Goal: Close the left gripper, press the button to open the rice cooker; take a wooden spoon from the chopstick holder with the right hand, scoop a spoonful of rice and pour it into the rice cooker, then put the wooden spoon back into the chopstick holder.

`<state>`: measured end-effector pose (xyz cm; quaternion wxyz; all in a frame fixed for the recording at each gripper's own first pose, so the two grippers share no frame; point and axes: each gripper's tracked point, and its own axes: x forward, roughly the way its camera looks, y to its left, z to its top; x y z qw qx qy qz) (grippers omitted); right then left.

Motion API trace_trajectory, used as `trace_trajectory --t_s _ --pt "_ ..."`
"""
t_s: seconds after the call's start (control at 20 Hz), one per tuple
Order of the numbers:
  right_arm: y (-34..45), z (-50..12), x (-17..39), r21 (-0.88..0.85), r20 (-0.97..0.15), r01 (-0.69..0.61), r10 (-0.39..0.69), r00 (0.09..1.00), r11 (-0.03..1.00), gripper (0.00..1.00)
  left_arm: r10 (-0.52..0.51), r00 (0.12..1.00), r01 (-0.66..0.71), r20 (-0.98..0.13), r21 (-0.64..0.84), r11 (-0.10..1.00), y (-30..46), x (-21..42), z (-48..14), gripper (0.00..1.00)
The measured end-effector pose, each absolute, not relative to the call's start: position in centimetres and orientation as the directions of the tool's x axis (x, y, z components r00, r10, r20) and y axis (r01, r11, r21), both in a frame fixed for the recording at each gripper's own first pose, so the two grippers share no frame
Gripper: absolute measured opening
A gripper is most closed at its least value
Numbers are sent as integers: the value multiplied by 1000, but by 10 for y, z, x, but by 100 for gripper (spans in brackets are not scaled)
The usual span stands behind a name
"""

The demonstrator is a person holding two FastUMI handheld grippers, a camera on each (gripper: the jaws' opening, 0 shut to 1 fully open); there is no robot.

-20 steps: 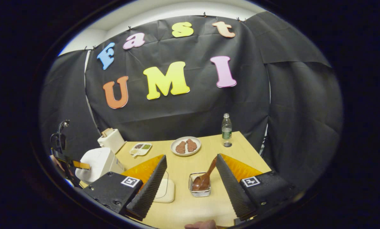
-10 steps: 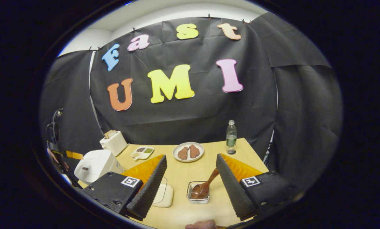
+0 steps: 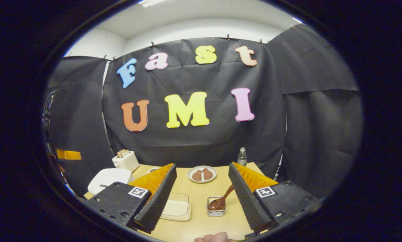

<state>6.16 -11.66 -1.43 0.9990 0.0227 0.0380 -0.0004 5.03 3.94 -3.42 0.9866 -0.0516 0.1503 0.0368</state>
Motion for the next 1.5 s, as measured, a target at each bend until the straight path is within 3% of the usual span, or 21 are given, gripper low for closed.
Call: trace_trajectory --t_s 0.45,0.7,1.5 --pt "-83 28 -48 -13 46 57 -57 997 998 99 -59 997 56 -54 -43 997 -11 -42 30 93" --pt "-72 38 -81 -46 113 68 -63 992 997 99 -49 998 50 38 -10 999 -27 -71 36 93" --pt "-74 11 -112 -3 62 58 -57 996 998 100 -97 995 96 37 15 995 -63 -97 24 93"
